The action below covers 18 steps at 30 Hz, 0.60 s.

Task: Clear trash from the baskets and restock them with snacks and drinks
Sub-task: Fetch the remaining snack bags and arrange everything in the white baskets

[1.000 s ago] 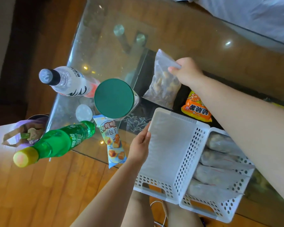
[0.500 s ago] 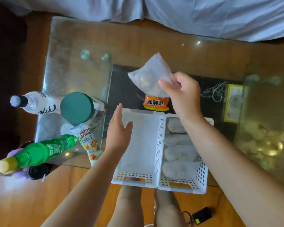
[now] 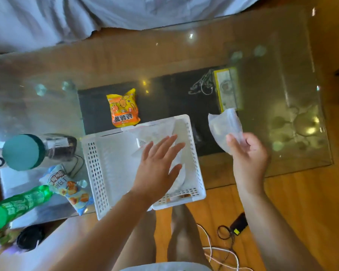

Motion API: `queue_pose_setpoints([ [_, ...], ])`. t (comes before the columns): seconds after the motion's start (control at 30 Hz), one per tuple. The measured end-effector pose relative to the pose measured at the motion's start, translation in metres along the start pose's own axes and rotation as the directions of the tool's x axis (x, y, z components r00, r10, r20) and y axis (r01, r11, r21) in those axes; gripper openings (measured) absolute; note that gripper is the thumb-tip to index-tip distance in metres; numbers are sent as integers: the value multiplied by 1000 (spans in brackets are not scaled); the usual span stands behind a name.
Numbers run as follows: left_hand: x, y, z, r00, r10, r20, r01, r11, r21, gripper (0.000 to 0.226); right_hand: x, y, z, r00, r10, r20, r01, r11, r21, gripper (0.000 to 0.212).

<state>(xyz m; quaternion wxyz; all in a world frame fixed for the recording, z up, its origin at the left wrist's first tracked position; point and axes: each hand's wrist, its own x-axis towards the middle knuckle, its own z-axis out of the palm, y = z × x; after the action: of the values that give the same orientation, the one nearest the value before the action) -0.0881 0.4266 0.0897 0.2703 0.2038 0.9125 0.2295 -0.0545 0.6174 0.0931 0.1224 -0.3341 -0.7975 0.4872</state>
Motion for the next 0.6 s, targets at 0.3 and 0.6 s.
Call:
queue_pose_setpoints([
  [0.3, 27, -18, 15, 991, -94, 97, 69, 969, 237, 63, -25, 87, 4, 981, 107, 160, -50, 946, -321, 22],
  [0.6, 28, -11, 22, 997, -32, 75, 4, 937, 348, 76, 3, 94, -18, 905, 403, -135, -421, 895, -150, 16],
])
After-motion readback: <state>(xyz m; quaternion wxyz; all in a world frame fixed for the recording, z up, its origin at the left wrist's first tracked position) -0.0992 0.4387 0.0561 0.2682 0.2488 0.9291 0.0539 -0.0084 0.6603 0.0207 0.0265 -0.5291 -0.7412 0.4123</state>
